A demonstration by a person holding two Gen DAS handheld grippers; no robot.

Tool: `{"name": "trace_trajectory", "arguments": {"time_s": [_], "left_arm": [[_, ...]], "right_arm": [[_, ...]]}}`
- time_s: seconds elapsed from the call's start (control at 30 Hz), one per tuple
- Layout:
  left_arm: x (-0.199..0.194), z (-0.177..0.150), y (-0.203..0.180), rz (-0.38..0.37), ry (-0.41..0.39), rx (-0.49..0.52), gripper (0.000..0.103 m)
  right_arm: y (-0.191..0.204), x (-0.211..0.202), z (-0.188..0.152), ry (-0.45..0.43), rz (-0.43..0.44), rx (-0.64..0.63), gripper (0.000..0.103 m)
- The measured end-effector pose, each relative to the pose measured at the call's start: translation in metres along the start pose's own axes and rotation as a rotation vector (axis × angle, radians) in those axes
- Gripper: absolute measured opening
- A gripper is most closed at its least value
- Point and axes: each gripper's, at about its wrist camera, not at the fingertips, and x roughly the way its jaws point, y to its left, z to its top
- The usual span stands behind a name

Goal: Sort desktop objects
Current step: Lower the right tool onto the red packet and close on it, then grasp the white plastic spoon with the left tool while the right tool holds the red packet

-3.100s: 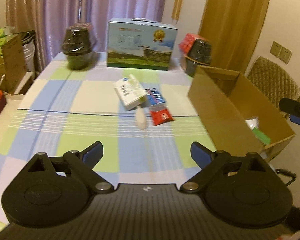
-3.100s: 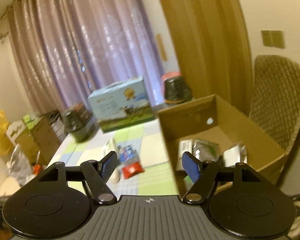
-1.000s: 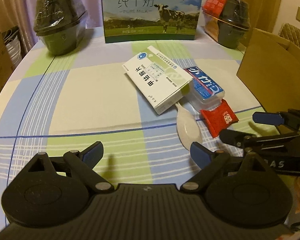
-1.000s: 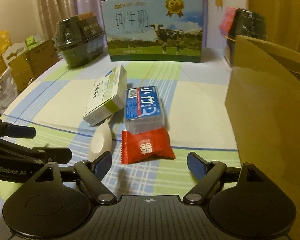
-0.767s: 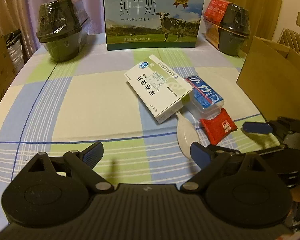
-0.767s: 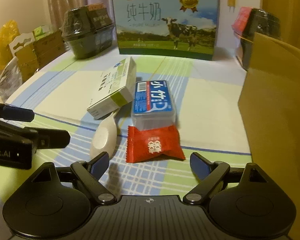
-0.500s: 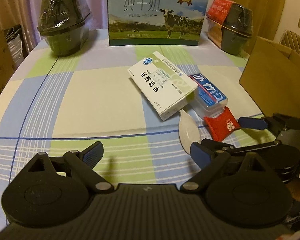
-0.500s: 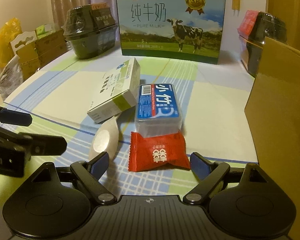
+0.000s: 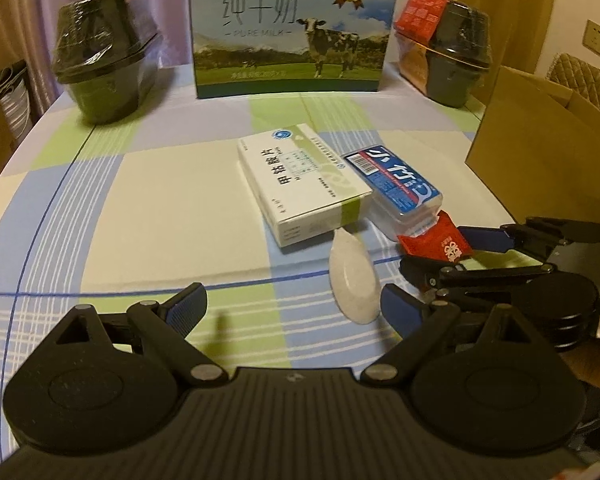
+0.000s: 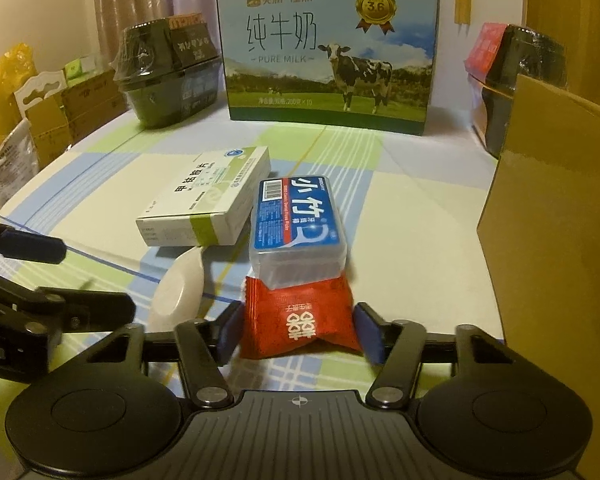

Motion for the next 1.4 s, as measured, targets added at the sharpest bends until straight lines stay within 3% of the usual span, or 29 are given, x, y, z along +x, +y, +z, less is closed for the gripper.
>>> {"name": "trace_trajectory", "arguments": {"time_s": [0.17, 0.37, 0.67, 0.7, 0.73, 1.07, 1.4], "left_arm": [[0.006, 0.000, -0.007, -0.023, -0.016, 0.027, 0.091], [0.022, 0.001, -0.023, -0.034, -0.012, 0.052, 0.081], [0.040, 0.005, -0.035, -0.013, -0.016, 0.059, 0.045], [0.040, 0.004, -0.036, -0.022, -0.008, 0.068, 0.034], [0.038, 0.004, -0.036, -0.034, -0.003, 0.069, 0.030], [-0.014, -0.032, -0.040, -0.063, 0.088, 0.119, 0.028], [-0.097, -0.106, -0.051, -0.079, 0.078, 0.123, 0.028]], "right_arm": [[-0.010, -0.010, 0.002, -0.005, -0.035, 0.062, 0.043], [-0.018, -0.020, 0.003, -0.008, -0.050, 0.139, 0.043], [-0.019, -0.024, -0.003, 0.009, -0.048, 0.163, 0.042], [-0.019, -0.026, -0.004, 0.008, -0.049, 0.164, 0.042], [-0.019, -0.027, -0.004, 0.008, -0.050, 0.165, 0.042], [0.000, -0.079, -0.030, 0.030, -0.041, 0.186, 0.042], [0.044, -0.151, -0.096, 0.064, -0.030, 0.155, 0.042]]}}
